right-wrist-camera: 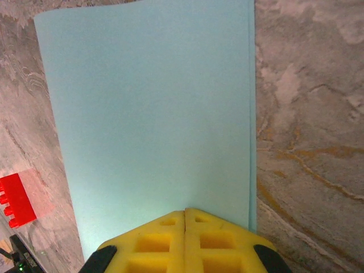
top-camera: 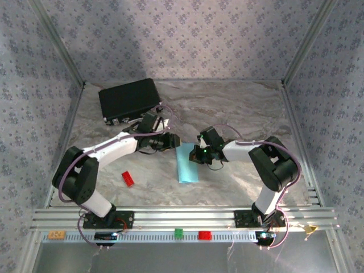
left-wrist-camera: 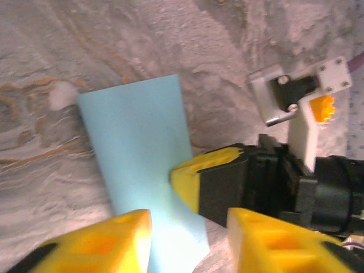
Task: Fold a paper plane with a square sheet of paper (pick it up from the middle)
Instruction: Hold the square sheet of paper at the center of the table, then first fold the square sheet of paper in half at the center of the table.
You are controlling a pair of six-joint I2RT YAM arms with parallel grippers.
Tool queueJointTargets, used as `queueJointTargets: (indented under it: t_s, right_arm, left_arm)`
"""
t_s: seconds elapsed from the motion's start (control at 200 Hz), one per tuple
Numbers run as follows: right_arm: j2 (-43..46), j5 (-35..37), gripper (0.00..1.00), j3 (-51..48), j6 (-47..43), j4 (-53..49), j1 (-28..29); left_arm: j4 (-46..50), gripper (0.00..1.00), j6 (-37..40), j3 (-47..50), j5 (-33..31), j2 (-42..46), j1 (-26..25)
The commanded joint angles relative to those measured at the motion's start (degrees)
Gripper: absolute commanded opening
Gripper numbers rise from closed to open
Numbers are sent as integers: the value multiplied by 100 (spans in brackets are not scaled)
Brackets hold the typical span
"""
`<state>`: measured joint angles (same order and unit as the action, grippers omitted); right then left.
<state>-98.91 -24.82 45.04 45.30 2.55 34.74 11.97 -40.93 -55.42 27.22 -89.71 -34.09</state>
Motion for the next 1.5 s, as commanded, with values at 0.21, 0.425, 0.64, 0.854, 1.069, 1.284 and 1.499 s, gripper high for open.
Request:
queueJointTargets:
  t_s: [0.21, 0.425, 0.64, 0.854, 1.069, 1.284, 1.499]
  right_arm:
    - [-142, 174, 0, -120, -109, -465, -38]
    - [-148, 179, 0, -110, -123, -500, -38]
    - [-154, 192, 0, -102, -120, -523, -31]
    - [-165, 206, 0, -110, -110, -507, -29]
    - [-168, 221, 0, -114, -92, -515, -26]
    - [-181, 244, 0, -154, -67, -484, -12]
    - [-190, 269, 0, -190, -22, -429, -11]
  left_arm:
    - [-1368, 0, -618, 418, 1293, -511, 46]
    - [-1414, 0, -576, 371, 1506, -883, 59]
    - [-1386, 0, -481, 394, 1529, -1137, 59]
    - [-1293, 0, -331, 409, 1511, -1344, 59]
    - [-823, 0, 69, 391, 1230, -1527, 86]
    - [-671, 0, 366, 582, 880, -1725, 141]
    - [-719, 0, 301, 599, 858, -1695, 156]
